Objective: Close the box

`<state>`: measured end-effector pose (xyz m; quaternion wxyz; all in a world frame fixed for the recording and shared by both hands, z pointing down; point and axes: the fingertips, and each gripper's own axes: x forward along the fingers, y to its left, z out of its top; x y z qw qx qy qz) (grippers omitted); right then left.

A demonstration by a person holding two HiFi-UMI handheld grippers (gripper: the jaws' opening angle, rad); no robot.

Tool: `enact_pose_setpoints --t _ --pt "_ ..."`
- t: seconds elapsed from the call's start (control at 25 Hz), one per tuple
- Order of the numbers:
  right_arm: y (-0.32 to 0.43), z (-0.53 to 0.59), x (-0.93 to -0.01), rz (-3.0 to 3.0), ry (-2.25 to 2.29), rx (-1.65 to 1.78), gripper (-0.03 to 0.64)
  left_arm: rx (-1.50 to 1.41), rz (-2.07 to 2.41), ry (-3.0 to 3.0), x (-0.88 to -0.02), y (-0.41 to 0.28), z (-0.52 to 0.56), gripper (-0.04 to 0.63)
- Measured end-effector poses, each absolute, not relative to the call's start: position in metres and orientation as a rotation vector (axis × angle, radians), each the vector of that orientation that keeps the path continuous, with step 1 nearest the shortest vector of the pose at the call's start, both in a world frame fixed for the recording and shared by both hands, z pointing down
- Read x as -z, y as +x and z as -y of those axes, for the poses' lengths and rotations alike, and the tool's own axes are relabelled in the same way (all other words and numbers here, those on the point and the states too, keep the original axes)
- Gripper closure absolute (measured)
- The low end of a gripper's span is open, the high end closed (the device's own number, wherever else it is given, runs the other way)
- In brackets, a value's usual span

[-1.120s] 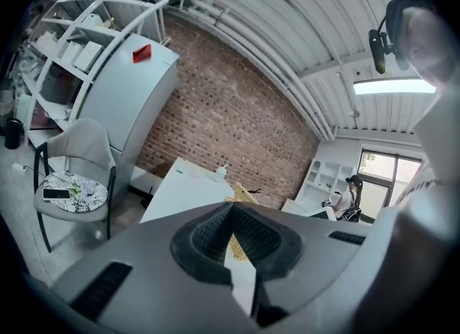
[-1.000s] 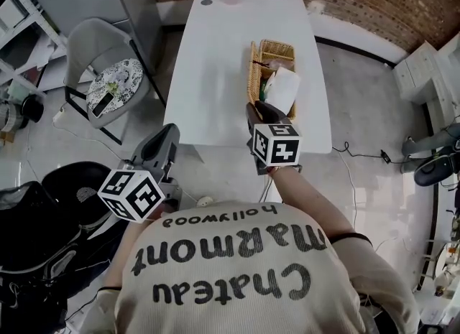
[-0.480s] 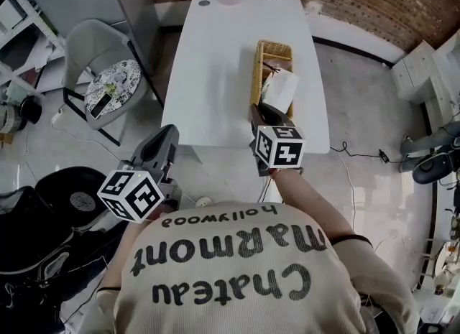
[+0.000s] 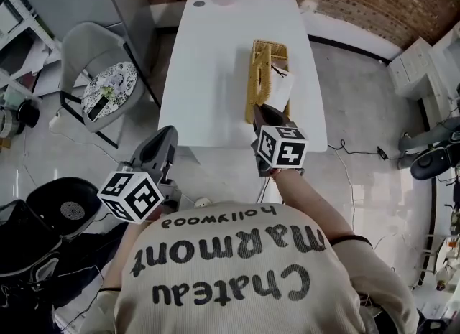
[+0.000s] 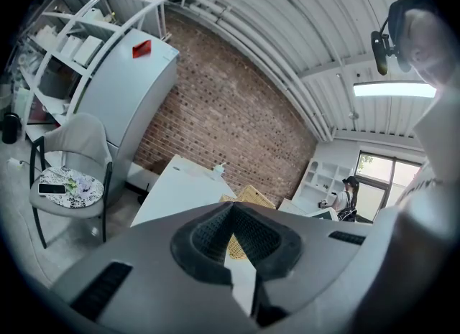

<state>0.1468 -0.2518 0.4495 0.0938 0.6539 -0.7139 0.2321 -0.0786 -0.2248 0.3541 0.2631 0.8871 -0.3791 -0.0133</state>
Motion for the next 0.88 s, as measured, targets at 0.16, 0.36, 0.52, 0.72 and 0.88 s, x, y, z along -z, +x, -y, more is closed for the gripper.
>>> enact_pose_setpoints --t 0.16,0.36,0.52,0.72,0.88 --pt "0.152 0.25 -0.451 2.113 1.97 -0.711 0.569 0.036 1.026 2.396 -0.355 -0.079 0.225 0.594" --pt "0.157 0.246 -0.455 2.102 1.995 -0.75 0.561 0.043 1.032 2.396 -0.357 -0.081 0.225 0.594" --pt "0.161 0.244 -0.458 2.095 2.007 -0.766 0.558 0.041 1.029 2.395 -0.36 -0.079 0.224 0.594" --pt "0.165 0.239 -0.462 2.083 2.013 -0.749 0.551 0.042 1.027 2.396 -0.363 -0.076 0.222 0.594" --pt "0.168 0.239 -0.464 2.076 2.019 -0.752 0.545 0.039 1.021 2.398 -0.363 -0.075 0.224 0.594"
